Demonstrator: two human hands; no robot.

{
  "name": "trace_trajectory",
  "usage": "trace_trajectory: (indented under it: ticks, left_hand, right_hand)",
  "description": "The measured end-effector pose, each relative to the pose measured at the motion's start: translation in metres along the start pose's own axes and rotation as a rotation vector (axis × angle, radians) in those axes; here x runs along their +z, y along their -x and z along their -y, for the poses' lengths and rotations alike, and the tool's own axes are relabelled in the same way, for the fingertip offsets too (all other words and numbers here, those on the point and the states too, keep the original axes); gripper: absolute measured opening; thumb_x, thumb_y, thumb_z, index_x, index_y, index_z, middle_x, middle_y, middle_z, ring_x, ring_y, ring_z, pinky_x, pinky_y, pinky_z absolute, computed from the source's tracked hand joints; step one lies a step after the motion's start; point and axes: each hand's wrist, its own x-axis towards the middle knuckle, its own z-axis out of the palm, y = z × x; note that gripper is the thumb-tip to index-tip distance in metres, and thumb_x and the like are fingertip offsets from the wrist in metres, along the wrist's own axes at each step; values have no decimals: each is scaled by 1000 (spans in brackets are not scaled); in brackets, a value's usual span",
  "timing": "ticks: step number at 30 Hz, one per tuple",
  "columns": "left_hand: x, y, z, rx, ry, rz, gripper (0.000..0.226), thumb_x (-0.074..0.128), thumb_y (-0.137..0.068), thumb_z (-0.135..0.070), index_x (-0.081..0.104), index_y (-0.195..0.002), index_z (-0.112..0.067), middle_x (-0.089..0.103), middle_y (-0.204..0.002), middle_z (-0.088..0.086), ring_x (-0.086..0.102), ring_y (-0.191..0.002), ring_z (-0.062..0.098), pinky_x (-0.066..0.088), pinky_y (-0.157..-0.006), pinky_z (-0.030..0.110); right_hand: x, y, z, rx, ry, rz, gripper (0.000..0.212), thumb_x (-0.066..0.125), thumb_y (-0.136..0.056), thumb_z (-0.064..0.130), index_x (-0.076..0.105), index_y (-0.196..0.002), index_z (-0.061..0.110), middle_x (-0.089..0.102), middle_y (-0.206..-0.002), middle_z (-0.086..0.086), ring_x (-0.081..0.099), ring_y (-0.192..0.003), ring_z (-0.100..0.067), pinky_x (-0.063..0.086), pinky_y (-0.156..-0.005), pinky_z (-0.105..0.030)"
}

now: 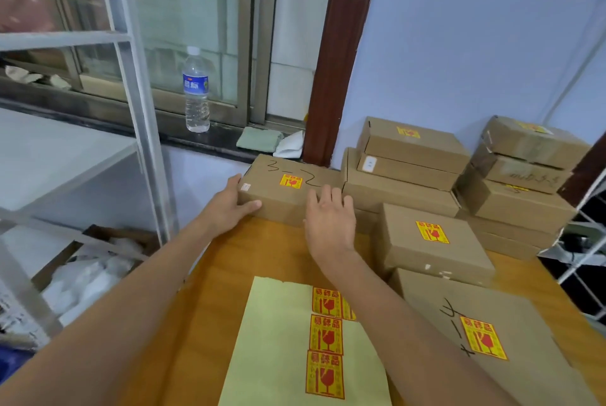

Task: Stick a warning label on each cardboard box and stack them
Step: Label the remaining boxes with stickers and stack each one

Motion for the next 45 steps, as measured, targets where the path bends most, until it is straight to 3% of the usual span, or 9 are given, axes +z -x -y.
trace_trajectory:
  ticks: [4,7,12,16,20,30,35,38,45]
  left_hand:
    - [-2,6,0,-5,-52,-4,87,69,-94,-41,16,-159,-18,45,-152,5,47,-137,29,43,-107,38]
    - [-4,23,-16,85,-192,-208,97,69,-89,-53,14,-161,-19,22,-167,5,26,-151,28,32,-119,50]
    - [18,100,-92,362,-300,-392,65,62,-94,-47,39,-149,-21,31,-160,1,29,-147,22,32,-117,44]
    - [77,188,-138,237,-324,-100,66,56,-92,-62,45,-145,-25,47,-147,-3,35,-140,18,35,-116,43]
    - [138,237,-154,149,-475,196,103,45,-79,-87,28,-157,-22,29,-165,0,12,-155,20,14,-127,44]
    - [157,268,-205,190,-522,386,131,77,-63,-76,4,-162,-29,0,-170,-11,-27,-135,-2,-14,-115,29]
    - [110,280,-209,169,-481,299,122,80,-60,-74,8,-155,-51,24,-160,-24,10,-153,9,11,-123,30]
    - [53,276,-206,207,-258,232,97,85,-48,-75,26,-124,-80,48,-134,-41,38,-132,-13,37,-111,28]
    - [-54,202,-161,223,118,-24,84,88,-58,-62,57,-135,-45,66,-128,-23,60,-123,6,45,-109,48]
  right_hand:
    - [-11,2,2,3,-18,24,42,73,-86,24,51,-121,16,54,-119,-10,50,-110,-28,39,-93,-39]
    - [-39,17,-13,16,-113,-31,44,65,-95,34,49,-132,15,52,-129,-10,50,-116,-28,40,-95,-39]
    - [-106,90,-88,91,-246,-249,38,57,-99,42,58,-129,18,60,-118,-3,56,-107,-22,47,-90,-37]
    - [-104,156,-178,325,-243,-112,47,58,-96,46,60,-132,16,61,-120,-7,58,-111,-27,47,-89,-42]
    - [-72,207,-240,546,-289,148,63,45,-97,61,54,-133,11,58,-127,-17,55,-119,-38,48,-96,-49]
    - [-77,264,-260,560,-686,277,80,54,-86,73,32,-152,34,34,-161,-2,40,-143,-31,45,-110,-49]
    - [-146,262,-252,441,-749,278,83,47,-76,84,20,-150,56,6,-170,21,19,-157,-19,30,-121,-48]
    - [-174,246,-231,333,-801,215,82,40,-72,90,15,-146,65,-4,-164,36,10,-157,-8,24,-123,-45]
    - [-168,142,-142,22,-834,85,101,58,-66,91,23,-152,54,-19,-165,30,8,-158,-15,29,-122,-50]
